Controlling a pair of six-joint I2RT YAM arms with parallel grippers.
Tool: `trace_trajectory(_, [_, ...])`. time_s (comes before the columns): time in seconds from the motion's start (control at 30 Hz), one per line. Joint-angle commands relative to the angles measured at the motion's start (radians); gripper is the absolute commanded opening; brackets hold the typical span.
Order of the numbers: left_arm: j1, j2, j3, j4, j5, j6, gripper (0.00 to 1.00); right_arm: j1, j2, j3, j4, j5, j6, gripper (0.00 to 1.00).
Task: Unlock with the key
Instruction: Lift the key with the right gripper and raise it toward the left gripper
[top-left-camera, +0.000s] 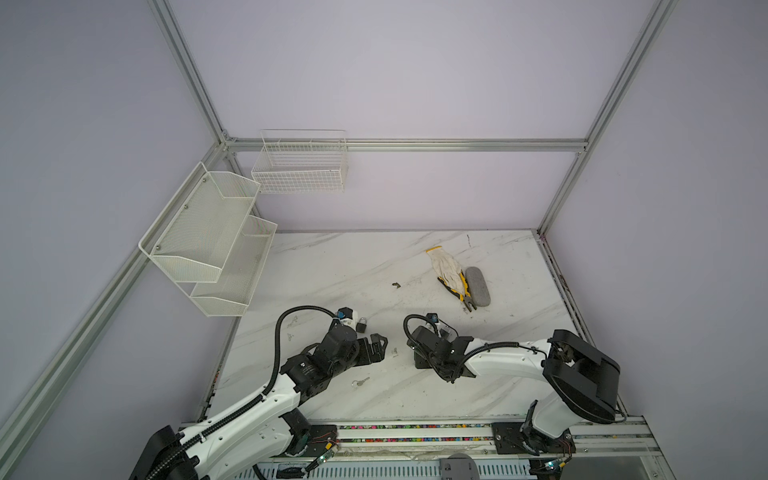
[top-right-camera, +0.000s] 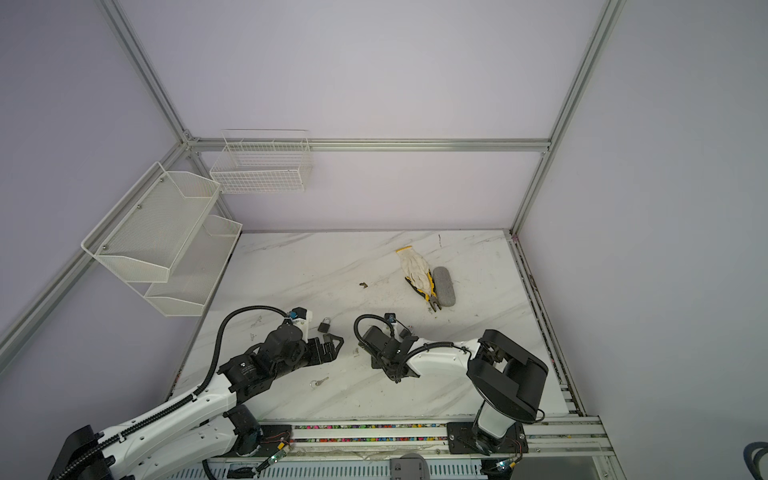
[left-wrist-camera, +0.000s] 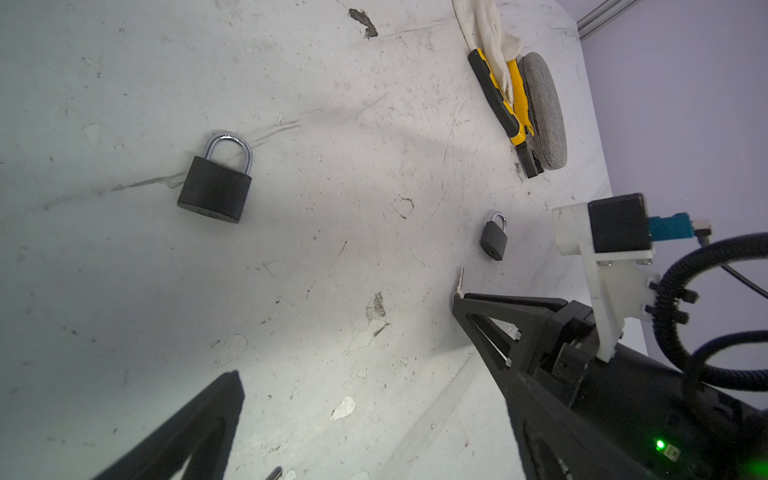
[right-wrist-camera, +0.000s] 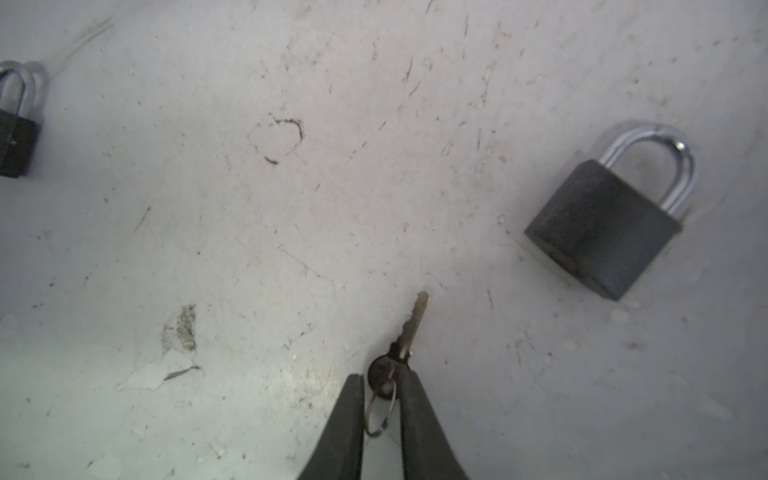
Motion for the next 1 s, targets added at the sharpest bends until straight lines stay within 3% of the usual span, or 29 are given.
trace_trajectory(0.0, [-0.005,0.002,0.092,0.041,0.022,-0.011,1.0,-0.008,-0.025,-0.022,-0.028,0.031,-0.004,0.15])
trace_trajectory(0.53, [-0.004,-0.015,0.092,0.064,0.038,-0.052,1.0,-0.033,-0.122,-0.042,0.009,0.045,-0.153,0.02])
trace_trajectory(0.97, [-0.006,-0.037,0.07,0.3,0.039,-0.38,1.0,-0.036,-0.303,-0.015,0.148,-0.099,-0.292,0.0])
